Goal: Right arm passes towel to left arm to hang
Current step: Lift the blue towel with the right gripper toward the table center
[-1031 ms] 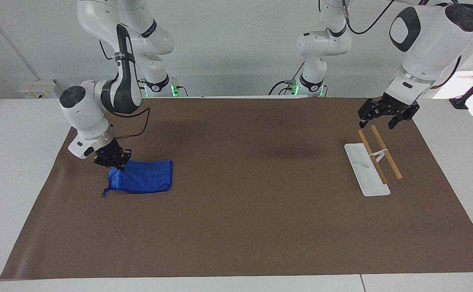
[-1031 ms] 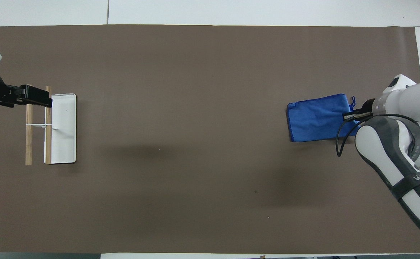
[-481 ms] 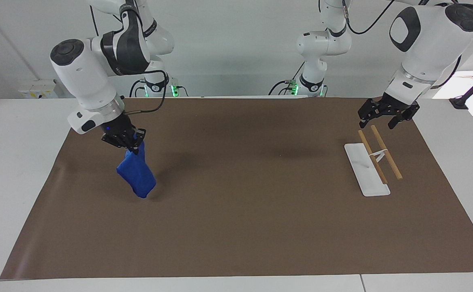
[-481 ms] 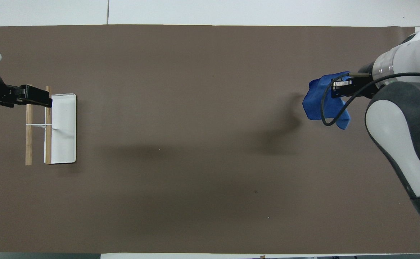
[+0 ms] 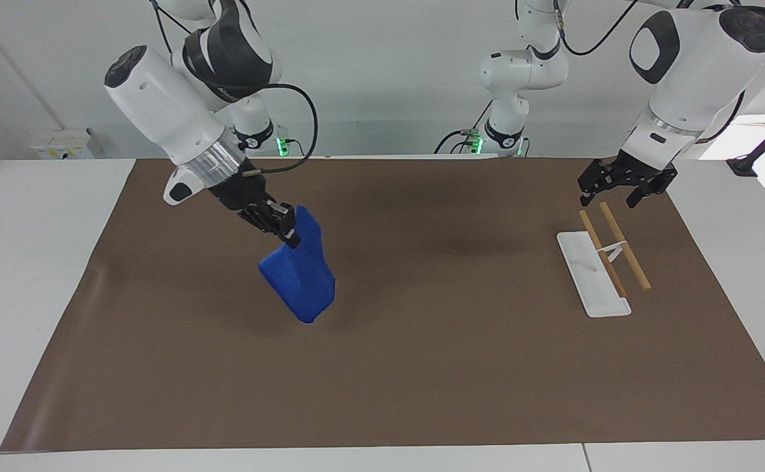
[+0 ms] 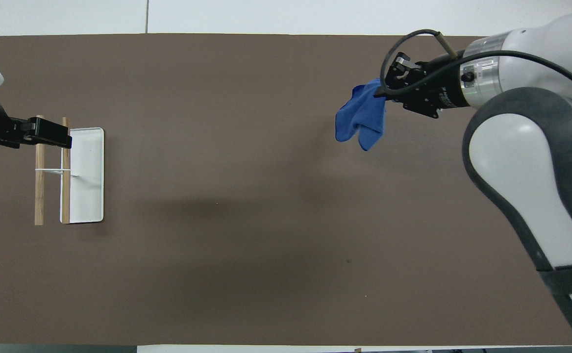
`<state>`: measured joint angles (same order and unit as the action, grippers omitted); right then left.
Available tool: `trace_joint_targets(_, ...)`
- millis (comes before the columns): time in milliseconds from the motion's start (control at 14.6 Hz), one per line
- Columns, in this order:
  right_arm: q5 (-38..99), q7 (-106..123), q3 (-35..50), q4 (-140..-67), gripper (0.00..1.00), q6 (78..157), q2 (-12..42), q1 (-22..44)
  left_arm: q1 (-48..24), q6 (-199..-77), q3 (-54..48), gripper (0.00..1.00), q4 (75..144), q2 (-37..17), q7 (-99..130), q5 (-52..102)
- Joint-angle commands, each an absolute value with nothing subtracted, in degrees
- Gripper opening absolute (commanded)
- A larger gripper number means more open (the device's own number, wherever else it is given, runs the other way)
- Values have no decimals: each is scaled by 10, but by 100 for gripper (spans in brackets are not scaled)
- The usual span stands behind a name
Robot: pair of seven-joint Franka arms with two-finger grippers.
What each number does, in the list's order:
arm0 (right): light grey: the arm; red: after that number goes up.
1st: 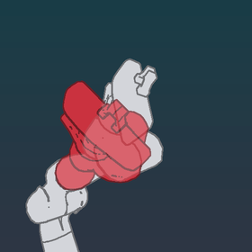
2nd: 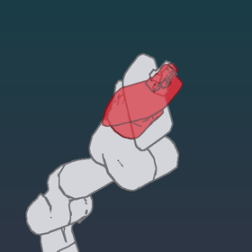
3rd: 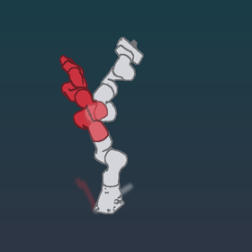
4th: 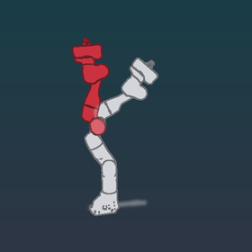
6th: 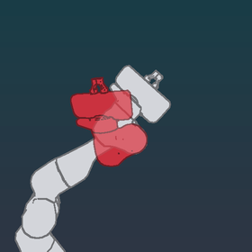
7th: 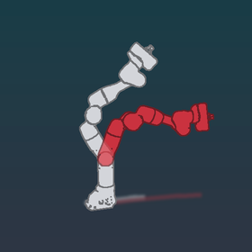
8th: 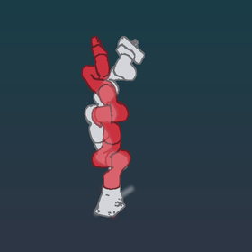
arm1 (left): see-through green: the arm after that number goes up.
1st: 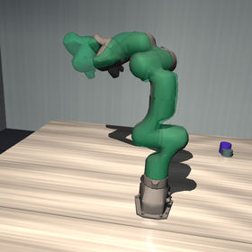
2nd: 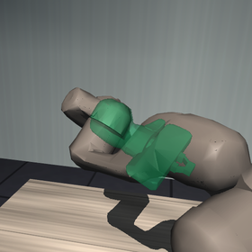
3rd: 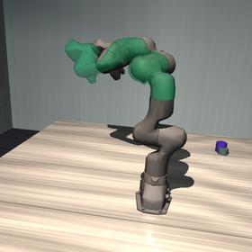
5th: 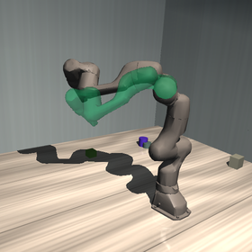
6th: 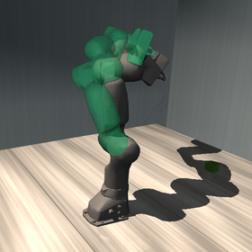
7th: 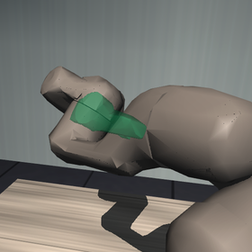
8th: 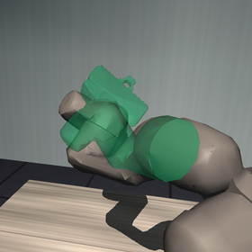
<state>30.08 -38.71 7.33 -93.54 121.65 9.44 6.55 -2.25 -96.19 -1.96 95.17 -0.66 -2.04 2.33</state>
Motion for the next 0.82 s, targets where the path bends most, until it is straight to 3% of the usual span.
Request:
trace_joint_targets(0,373,-482,74,-925,0,1279,106,95,-27,-950,-20,100,967,9,-12,12)
trace_joint_targets(481,423,-694,74,-925,0,1482,128,223,-67,-978,-23,100,1005,26,185,47)
trace_joint_targets(756,462,-770,74,-925,0,1559,141,279,-76,-999,-22,100,1026,34,314,129)
